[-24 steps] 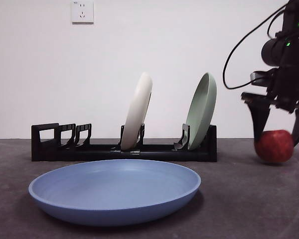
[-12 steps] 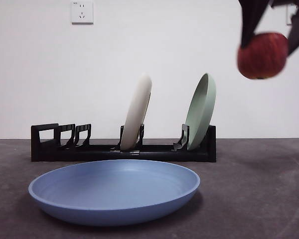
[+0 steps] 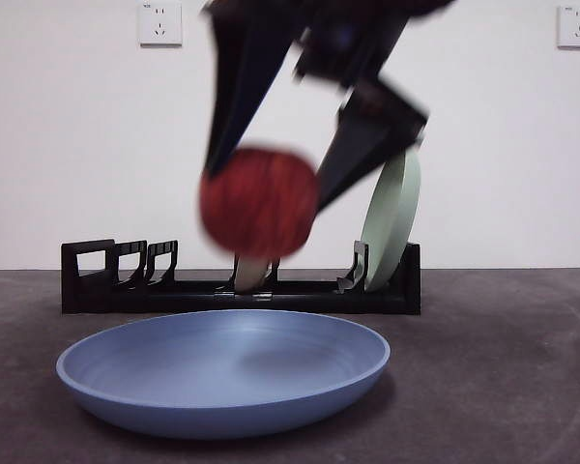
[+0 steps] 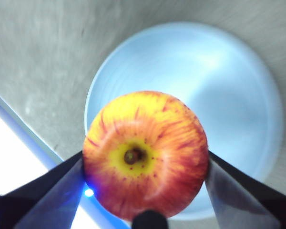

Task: Take the blue plate from the plate rack,put the plate on the table,take the apple from the table,put the apple in the plate

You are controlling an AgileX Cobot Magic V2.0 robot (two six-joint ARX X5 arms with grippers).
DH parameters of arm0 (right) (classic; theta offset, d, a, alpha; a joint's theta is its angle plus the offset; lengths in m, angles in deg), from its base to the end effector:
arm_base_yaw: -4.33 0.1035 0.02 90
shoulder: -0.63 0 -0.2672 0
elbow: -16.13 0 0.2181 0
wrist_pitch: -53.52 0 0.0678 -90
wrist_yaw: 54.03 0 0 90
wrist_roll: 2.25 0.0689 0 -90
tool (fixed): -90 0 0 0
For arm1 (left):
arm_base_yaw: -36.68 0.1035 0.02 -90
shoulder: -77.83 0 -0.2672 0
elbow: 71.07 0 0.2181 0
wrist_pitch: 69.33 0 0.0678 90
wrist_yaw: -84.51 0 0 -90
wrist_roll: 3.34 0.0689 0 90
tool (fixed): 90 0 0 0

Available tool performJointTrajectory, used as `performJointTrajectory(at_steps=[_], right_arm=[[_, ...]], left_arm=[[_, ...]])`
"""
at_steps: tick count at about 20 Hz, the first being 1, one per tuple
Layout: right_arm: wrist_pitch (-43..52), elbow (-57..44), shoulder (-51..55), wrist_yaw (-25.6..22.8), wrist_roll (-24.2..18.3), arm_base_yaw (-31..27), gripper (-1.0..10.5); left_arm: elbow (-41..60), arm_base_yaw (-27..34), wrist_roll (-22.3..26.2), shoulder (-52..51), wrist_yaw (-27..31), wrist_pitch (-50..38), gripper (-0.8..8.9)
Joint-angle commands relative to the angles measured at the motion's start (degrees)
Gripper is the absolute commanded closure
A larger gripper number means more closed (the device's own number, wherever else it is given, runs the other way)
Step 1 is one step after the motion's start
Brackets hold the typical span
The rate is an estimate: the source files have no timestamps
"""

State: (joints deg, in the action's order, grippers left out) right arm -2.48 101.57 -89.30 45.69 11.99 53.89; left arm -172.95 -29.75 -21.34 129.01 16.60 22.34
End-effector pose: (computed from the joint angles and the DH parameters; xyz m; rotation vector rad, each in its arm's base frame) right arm 0.1883 0.2389 0.2355 -0.1677 1.1356 0.7933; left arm 0.0598 -0.0722 0.3941 0.2188 0.6278 -0.6425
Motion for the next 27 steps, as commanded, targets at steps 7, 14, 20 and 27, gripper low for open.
performJointTrajectory(at_steps=[7,14,20,27], right_arm=[[8.94,-3.82,-8.81,-3.56,2.29,1.86,9.4],[9.03,-3.82,-9.7,-4.44,2.73,2.16,7.5],[9.07,-3.82,-9.7,-5.42,2.64,2.56,3.6],[9.35,-3.37,-6.45,-5.46,2.1,2.82,3.4]], left_arm=[[0.09,0.11,0.15,-0.48,-0.07,-0.24,8.18],[0.09,0.11,0.2,-0.59,-1.49,-0.24,8.18],[0.09,0.11,0.46,-0.59,-1.49,-0.24,8.18],[0.09,0.13,2.27,-0.59,-1.36,-0.24,8.18]])
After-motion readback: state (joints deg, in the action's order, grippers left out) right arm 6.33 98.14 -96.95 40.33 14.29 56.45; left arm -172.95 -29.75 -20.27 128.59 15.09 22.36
